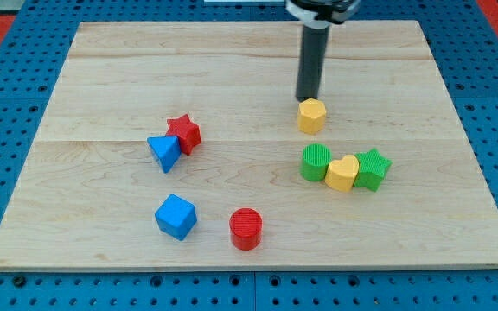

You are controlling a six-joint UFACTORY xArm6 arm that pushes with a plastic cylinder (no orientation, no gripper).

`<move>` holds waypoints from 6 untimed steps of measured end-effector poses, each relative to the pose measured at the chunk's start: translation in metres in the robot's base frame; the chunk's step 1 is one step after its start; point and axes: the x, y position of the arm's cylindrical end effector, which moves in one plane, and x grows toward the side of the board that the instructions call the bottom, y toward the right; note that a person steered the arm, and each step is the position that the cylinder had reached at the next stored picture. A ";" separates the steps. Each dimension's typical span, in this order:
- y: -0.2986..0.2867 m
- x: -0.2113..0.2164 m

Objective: Move the yellow hexagon along with green circle down a bit

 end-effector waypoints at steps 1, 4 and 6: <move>0.013 0.041; -0.007 0.029; -0.045 0.052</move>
